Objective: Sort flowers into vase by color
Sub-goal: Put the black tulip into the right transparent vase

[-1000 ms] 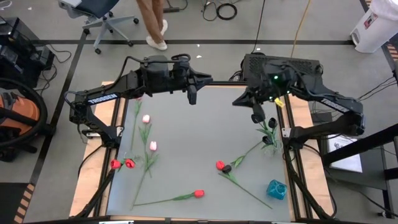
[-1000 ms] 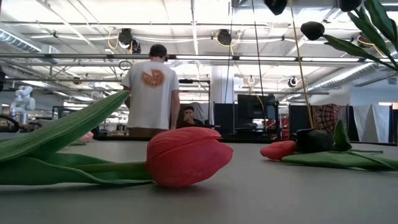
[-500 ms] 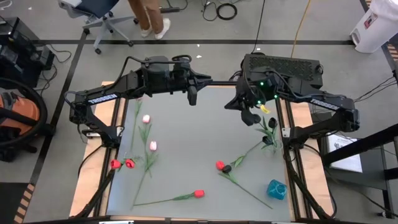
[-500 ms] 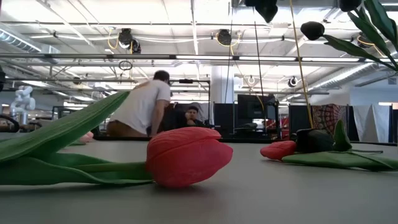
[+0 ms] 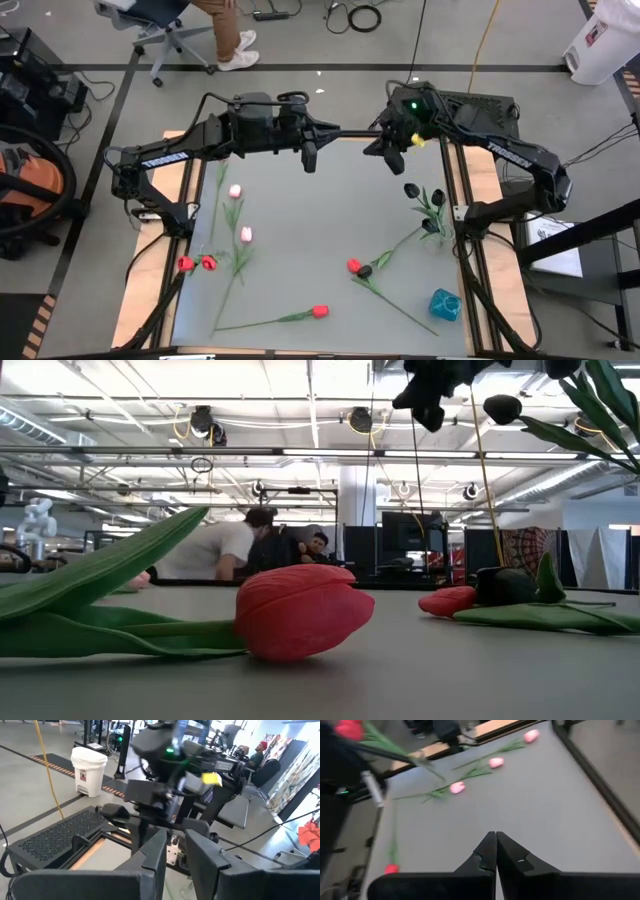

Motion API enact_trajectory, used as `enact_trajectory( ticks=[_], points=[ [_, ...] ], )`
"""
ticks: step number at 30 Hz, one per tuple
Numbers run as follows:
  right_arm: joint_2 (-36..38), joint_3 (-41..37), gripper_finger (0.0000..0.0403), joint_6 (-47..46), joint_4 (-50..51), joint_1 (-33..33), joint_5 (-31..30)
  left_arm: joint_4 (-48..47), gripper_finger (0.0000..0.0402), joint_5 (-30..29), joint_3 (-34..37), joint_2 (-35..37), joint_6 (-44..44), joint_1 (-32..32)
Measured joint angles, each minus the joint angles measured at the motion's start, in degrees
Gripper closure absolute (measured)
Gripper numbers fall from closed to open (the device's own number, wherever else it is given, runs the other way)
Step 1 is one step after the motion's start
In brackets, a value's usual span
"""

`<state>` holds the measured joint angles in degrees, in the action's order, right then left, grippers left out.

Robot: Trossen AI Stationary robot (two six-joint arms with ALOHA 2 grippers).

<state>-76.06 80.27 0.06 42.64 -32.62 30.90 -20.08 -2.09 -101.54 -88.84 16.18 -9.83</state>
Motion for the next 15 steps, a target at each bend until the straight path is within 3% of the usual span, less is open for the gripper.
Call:
enact_trajectory(
  ticks=[9, 15],
  points=[
    [-3.0, 0.0, 0.0403, 11.7, 6.6, -10.2, 14.0, 0.0, 0.0324, 0.0, 0.0, 0.0, 0.0, 1.4],
    [-6.0, 0.0, 0.0403, 17.4, 7.2, -14.9, 15.1, 0.0, 0.0324, -0.1, 0.0, 0.0, 0.5, 2.1]
  ],
)
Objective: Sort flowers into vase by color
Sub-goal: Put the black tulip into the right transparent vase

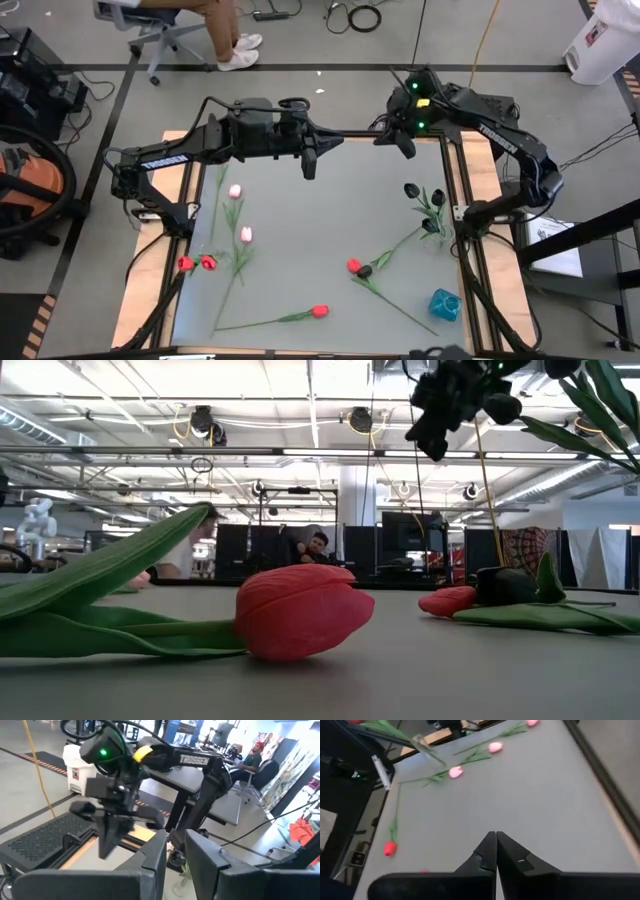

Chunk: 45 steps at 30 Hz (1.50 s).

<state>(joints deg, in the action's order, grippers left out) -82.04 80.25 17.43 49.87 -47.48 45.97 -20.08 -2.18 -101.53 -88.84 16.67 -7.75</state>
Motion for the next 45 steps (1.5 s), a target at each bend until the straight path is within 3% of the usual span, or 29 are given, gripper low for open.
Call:
enact_trajectory(
  ticks=[9, 23, 34, 45],
  points=[
    [-7.8, 0.0, 0.0403, 5.4, -0.3, -4.4, 2.7, -0.1, 0.0324, -0.3, 0.0, 0.0, 1.0, 0.3],
    [-19.6, 0.0, 0.0403, 7.2, -3.9, -4.2, 8.6, -0.2, 0.0324, 0.3, 0.0, 0.0, 1.3, 0.4],
    [-22.9, 0.0, 0.0403, 2.4, -9.7, -4.1, 11.4, -0.5, 0.0324, 0.4, 0.0, 0.0, 1.2, 1.2],
    [-23.6, 0.0, 0.0403, 9.9, -3.0, -2.4, 11.0, -0.6, 0.0324, 0.4, 0.0, 0.0, 1.1, 1.2]
  ],
)
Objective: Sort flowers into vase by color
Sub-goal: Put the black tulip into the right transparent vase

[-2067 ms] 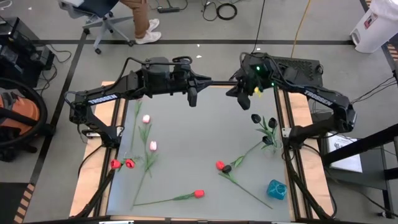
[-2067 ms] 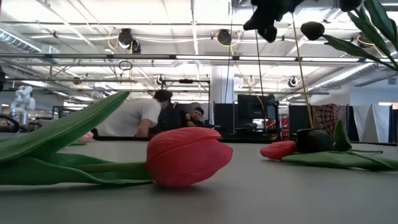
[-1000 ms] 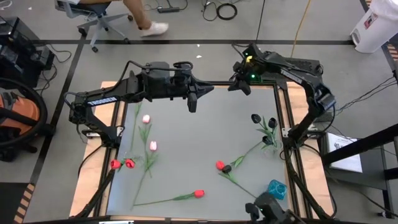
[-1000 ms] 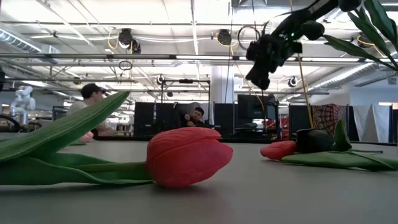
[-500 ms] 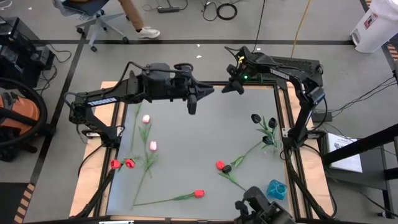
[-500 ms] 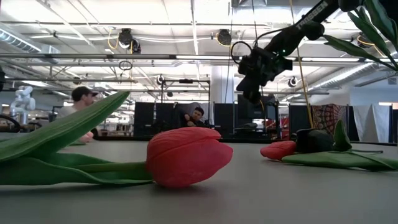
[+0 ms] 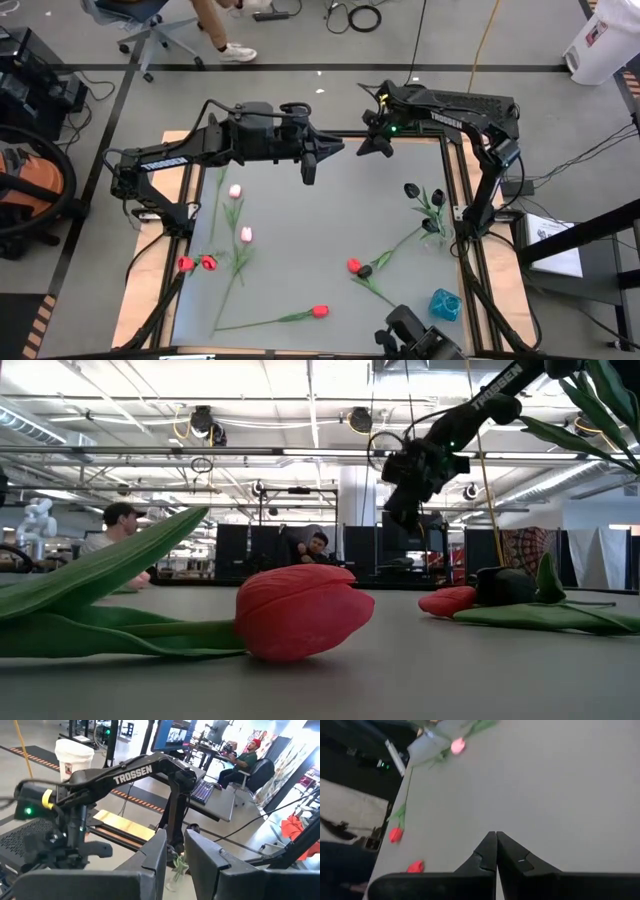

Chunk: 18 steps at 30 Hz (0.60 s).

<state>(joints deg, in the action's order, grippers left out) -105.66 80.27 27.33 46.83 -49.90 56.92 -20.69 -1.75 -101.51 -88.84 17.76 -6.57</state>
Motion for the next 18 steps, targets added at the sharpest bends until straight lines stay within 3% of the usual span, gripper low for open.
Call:
enact_trajectory(
  ticks=[13, 18],
  points=[
    [-5.8, -0.1, 0.0403, 11.0, 18.3, 5.4, -3.4, 0.0, 0.0324, 0.0, 0.0, 0.0, 1.4, 0.3],
    [-6.3, -0.1, 0.0403, 15.3, 23.7, 7.7, -8.8, 0.2, 0.0324, 0.0, 0.0, 0.0, 1.4, 0.4]
  ],
)
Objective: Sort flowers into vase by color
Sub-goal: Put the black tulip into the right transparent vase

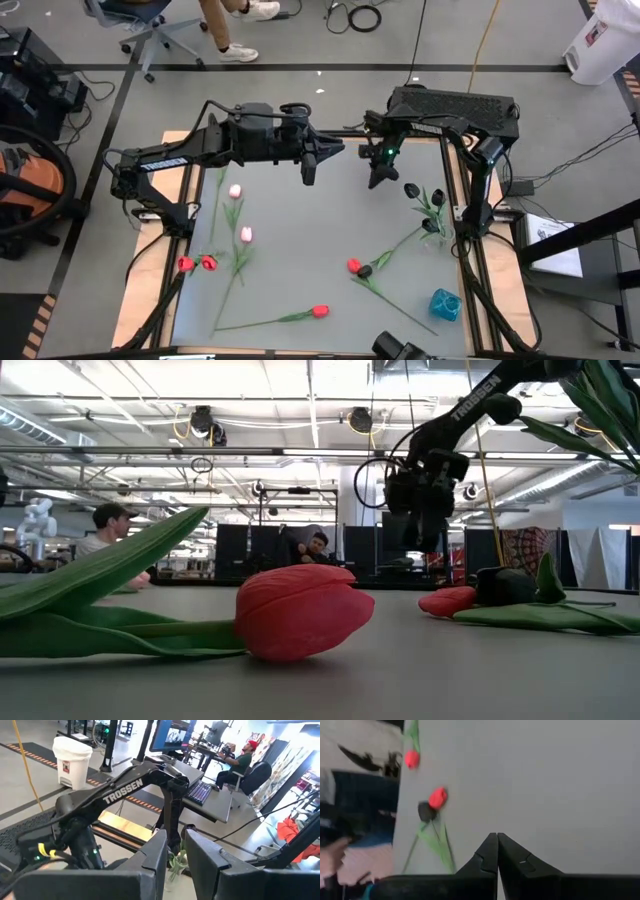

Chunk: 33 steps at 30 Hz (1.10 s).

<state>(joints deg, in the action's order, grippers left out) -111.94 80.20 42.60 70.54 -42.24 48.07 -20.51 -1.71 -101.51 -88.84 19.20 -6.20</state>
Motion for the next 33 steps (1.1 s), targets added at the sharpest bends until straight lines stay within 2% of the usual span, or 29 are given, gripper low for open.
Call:
enact_trajectory(
  ticks=[6, 17, 33],
  points=[
    [0.0, 0.0, 0.0403, 0.2, 3.0, 2.6, -4.7, 0.5, 0.0324, 0.0, 0.0, 0.0, 0.0, 0.1],
    [0.0, 0.0, 0.0403, -1.7, 6.0, 8.3, -7.6, 1.4, 0.0324, 0.0, 0.0, 0.0, 0.0, 1.6],
    [0.0, 0.0, 0.0403, -1.4, 7.9, 17.7, -7.6, 3.5, 0.0324, 0.0, 0.0, 0.0, 0.0, 4.9]
  ],
)
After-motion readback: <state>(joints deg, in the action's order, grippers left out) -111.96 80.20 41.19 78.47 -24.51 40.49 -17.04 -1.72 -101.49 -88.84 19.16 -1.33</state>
